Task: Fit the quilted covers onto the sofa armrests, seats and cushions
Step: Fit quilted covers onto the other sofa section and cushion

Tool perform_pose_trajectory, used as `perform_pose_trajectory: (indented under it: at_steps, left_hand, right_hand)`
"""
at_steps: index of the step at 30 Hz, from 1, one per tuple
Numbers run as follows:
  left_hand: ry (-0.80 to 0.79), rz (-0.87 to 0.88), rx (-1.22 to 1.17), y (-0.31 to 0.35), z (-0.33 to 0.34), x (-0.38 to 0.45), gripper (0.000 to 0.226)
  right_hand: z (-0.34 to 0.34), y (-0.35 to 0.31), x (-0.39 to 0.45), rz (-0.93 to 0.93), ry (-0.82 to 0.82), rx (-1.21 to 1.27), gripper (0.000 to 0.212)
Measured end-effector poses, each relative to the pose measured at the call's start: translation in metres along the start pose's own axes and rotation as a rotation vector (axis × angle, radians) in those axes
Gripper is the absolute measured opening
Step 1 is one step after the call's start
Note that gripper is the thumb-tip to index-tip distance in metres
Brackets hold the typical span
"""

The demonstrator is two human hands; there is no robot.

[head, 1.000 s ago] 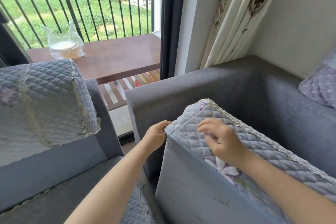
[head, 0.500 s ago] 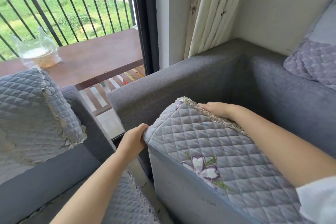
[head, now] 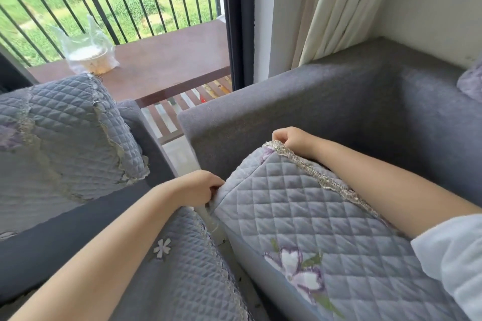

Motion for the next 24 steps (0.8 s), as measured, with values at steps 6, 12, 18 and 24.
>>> perform_pose_trajectory:
  at_steps: [6,12,18,24]
  left_hand:
    - [-0.05,-0.101,-0.053,-0.011,0.009,-0.02,0.039]
    - [0.095,-0.143,-0.558,-0.009,0.002,-0.029,0.031]
    - [0.052,-0.123,-0.4,-0.004,0.001,-0.029,0.033]
    - [-0.013,-0.174,-0.451,-0.014,0.013,-0.05,0.032]
  right_hand:
    - [0.033,-0.011,0.014,-0.114,0.027,-0.025,0.047]
    - [0.048,-0.006,0.014,-0.064,-0.294,0.141,0.027]
    - [0.06,-0.007,0.023,-0.058,-0.19,0.157,0.042]
    - [0.088,-0.018,0.025,-0.103,-0.179,0.234,0.045]
Point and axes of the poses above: each hand's wrist, its own x-axis towards the middle knuckle, its own z-axis out of the palm, y = z × x, the point moved 5 cm from there along x, towards the middle knuckle, and after that the axes turned 3 degrees about x, right-handed, at the moved point
